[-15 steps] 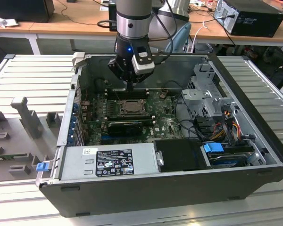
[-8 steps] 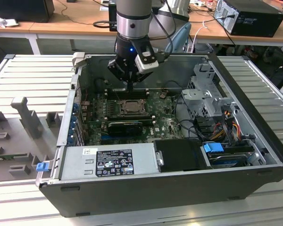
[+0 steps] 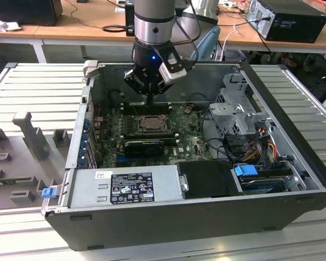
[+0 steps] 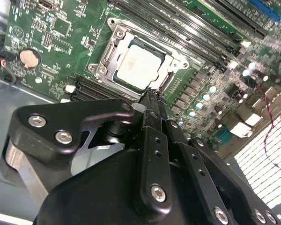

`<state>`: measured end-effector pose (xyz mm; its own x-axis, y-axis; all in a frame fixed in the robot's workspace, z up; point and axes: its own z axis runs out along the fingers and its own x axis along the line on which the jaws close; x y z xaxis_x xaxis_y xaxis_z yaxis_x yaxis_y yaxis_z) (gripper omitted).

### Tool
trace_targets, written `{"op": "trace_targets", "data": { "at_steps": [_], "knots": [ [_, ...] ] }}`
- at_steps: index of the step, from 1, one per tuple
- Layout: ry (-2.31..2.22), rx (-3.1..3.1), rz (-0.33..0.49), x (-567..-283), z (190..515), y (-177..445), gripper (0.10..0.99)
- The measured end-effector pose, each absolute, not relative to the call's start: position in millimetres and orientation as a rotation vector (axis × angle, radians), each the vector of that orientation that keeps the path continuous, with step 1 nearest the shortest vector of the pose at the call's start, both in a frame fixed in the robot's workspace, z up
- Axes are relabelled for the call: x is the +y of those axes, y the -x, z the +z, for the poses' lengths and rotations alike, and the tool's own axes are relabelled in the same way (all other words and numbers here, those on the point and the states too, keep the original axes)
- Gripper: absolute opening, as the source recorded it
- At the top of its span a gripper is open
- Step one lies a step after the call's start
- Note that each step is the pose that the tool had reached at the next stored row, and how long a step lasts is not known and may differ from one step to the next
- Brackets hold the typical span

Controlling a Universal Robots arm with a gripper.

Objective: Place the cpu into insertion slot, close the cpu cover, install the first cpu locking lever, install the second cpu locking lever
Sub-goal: 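Install the first cpu locking lever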

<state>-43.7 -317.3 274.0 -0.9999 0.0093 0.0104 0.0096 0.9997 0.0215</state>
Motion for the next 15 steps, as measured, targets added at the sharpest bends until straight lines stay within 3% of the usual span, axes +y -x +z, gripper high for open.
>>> {"op": "trace_targets", "data": {
  "at_steps": [15],
  "knots": [
    [-0.386,-3.105,-0.031,-317.3,273.3,43.8,0.106]
  ]
}}
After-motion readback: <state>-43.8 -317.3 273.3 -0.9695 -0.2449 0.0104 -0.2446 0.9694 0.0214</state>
